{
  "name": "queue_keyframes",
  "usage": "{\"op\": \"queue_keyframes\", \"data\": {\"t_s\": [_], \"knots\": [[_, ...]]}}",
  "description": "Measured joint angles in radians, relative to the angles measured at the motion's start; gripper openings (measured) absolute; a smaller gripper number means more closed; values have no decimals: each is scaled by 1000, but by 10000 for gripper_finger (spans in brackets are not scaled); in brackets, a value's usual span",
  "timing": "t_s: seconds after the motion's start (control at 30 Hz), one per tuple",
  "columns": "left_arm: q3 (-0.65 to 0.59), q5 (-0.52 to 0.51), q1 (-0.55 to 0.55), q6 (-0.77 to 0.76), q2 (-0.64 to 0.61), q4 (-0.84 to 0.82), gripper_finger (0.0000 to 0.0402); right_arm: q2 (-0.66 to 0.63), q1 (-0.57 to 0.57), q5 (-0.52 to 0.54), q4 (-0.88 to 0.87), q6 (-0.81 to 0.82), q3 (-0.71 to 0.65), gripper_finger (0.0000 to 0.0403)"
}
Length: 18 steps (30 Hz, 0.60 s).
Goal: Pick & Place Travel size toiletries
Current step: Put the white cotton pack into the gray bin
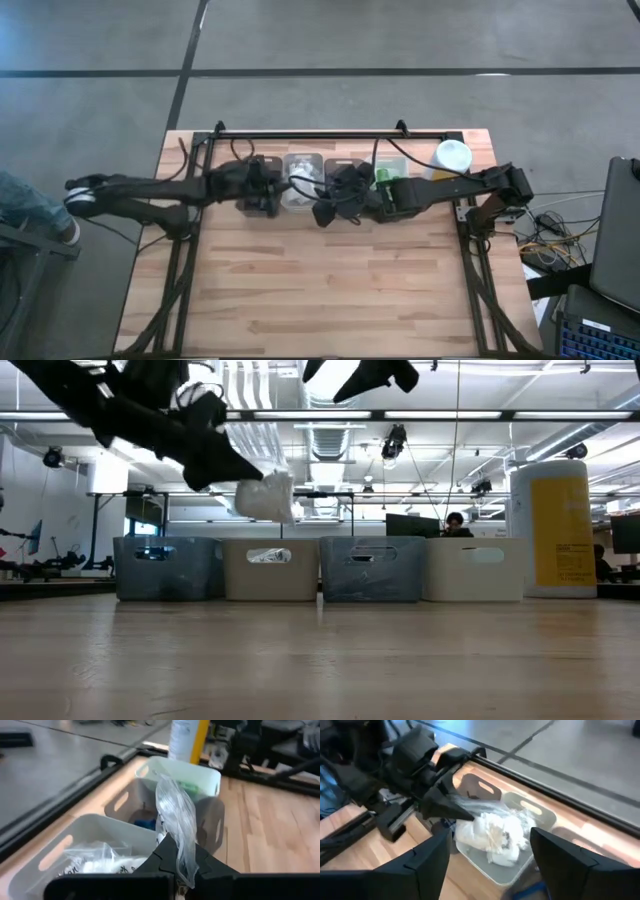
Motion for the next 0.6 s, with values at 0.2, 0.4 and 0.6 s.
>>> {"op": "queue_keyframes", "data": {"t_s": [0.2,0.4,0.6], "knots": [[0,194,131,53,111,37,6,-1,0,-4,-36,112,-4,281],[55,263,136,87,266,64,8,-1,0,-4,-52,148,-5,290],[120,228,135,97,358,35,24,-1,1,-7,-55,164,-5,295]]}}
